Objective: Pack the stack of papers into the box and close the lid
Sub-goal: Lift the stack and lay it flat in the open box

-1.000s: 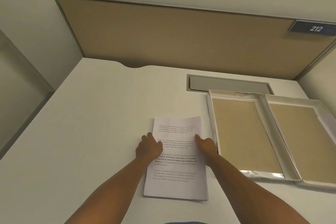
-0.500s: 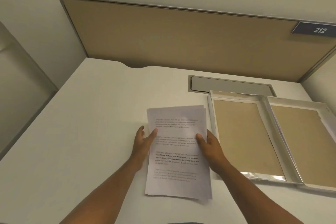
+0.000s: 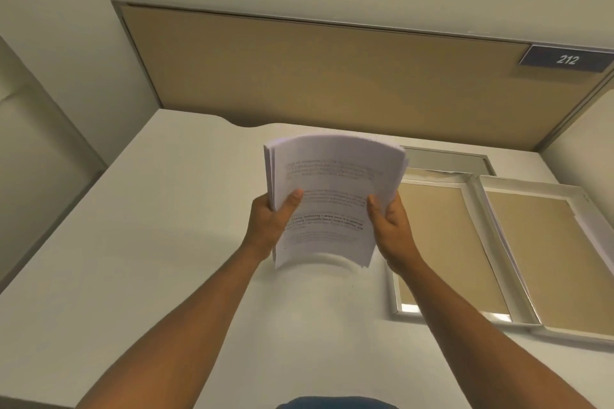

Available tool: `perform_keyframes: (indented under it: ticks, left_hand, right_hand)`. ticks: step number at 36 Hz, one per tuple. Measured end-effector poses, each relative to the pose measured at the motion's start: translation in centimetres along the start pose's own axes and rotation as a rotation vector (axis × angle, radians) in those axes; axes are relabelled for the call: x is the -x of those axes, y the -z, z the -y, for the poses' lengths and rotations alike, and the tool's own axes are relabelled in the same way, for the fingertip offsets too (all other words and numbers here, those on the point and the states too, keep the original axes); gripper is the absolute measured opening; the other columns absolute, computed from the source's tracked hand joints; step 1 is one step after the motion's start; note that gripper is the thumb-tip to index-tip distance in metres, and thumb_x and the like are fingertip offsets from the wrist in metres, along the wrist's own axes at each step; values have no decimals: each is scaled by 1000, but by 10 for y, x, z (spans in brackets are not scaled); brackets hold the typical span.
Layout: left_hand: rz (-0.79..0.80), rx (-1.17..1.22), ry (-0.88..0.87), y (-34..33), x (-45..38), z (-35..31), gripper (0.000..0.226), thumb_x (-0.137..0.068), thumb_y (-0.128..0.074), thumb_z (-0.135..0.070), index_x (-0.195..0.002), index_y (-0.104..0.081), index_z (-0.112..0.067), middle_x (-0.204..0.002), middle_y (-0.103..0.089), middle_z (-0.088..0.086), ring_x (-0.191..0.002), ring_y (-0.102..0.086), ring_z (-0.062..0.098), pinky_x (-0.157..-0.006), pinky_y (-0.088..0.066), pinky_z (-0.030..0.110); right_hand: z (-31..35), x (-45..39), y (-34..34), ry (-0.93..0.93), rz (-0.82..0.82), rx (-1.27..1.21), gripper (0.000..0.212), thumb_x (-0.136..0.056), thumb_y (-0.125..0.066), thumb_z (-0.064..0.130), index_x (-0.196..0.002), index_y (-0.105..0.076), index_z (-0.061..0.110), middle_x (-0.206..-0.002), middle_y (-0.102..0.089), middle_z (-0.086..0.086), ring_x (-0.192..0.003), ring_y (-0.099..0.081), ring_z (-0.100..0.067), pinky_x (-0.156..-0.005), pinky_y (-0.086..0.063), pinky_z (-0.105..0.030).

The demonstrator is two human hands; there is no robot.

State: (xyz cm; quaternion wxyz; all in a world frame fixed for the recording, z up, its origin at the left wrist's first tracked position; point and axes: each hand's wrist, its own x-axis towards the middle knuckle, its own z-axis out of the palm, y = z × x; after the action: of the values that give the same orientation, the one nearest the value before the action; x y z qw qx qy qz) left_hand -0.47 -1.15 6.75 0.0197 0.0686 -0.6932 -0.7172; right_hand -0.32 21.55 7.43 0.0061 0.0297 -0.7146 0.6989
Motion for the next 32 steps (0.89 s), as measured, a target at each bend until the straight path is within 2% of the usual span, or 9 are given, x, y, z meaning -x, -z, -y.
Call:
perform_keyframes:
  ticks: [4,8,12,16,18,22,26,28,32]
  left_hand:
    - [-51,-119,134,2,20,33,27,-78,-83,-38,-89,-78,-14,-92,-79,11,-89,-75,27,-81,-62,48]
    - [-91,-135,120,-2,24,34,45,-80,-81,-39,-93,-74,4,-94,-75,26,-82,-72,33,-80,-57,57]
    - [-85,-102,104,1,19,31,28,-74,-82,-48,-84,-79,-22,-90,-79,9,-90,-75,28,-78,-63,48]
    - [-27,-125,156,7,20,53,17,-71,-85,-46,-81,-76,-35,-84,-79,-15,-79,-73,-1,-66,-60,21]
    - [13,-182,191,8,21,68,17,-77,-84,-37,-92,-75,-34,-86,-76,-19,-78,-71,-2,-55,-54,12]
    - [-40,-238,230,7,21,83,18,-80,-80,-36,-95,-75,-28,-85,-74,-18,-77,-68,-1,-50,-49,14]
    - [-8,-234,228,7,17,84,15,-81,-81,-33,-94,-74,-30,-81,-73,-22,-74,-67,-10,-54,-51,8]
    - [24,-238,233,6,13,84,22,-81,-82,-31,-101,-76,-23,-86,-74,-17,-77,-67,-8,-58,-52,8]
    - [118,-256,216,-1,5,77,30,-82,-81,-32,-109,-75,-19,-96,-76,-7,-84,-71,1,-70,-58,15]
  right_hand:
    - [-34,19,-11,-35,-102,107,34,-102,-48,31,-134,-50,21,-118,-67,0,-112,-64,-21,-91,-56,-41]
    - [-37,21,-22,-34,-215,150,20,-101,-48,31,-119,-55,36,-98,-68,23,-96,-65,0,-67,-53,-11]
    - [-27,17,-22,13,-235,164,23,-100,-47,34,-121,-54,31,-95,-67,32,-88,-64,12,-63,-49,-4]
    - [-48,30,-20,-33,-220,184,36,-99,-49,37,-133,-50,26,-107,-66,20,-99,-64,2,-68,-53,-11]
    - [-61,36,-20,-96,-192,213,38,-101,-49,33,-138,-47,25,-113,-64,14,-106,-63,-10,-73,-51,-11]
    - [-76,42,-14,-163,-125,302,37,-102,-47,26,-139,-50,19,-122,-64,4,-111,-61,-19,-84,-46,-16]
    - [-70,39,-6,-145,-116,366,33,-101,-50,22,-133,-56,14,-114,-66,6,-96,-60,4,-69,-43,4]
    - [-67,38,-1,-133,-109,408,34,-101,-51,23,-133,-55,14,-113,-65,5,-92,-57,10,-66,-42,5]
    - [-62,35,14,-149,-102,455,35,-100,-52,26,-132,-57,13,-114,-68,2,-87,-61,3,-62,-46,1]
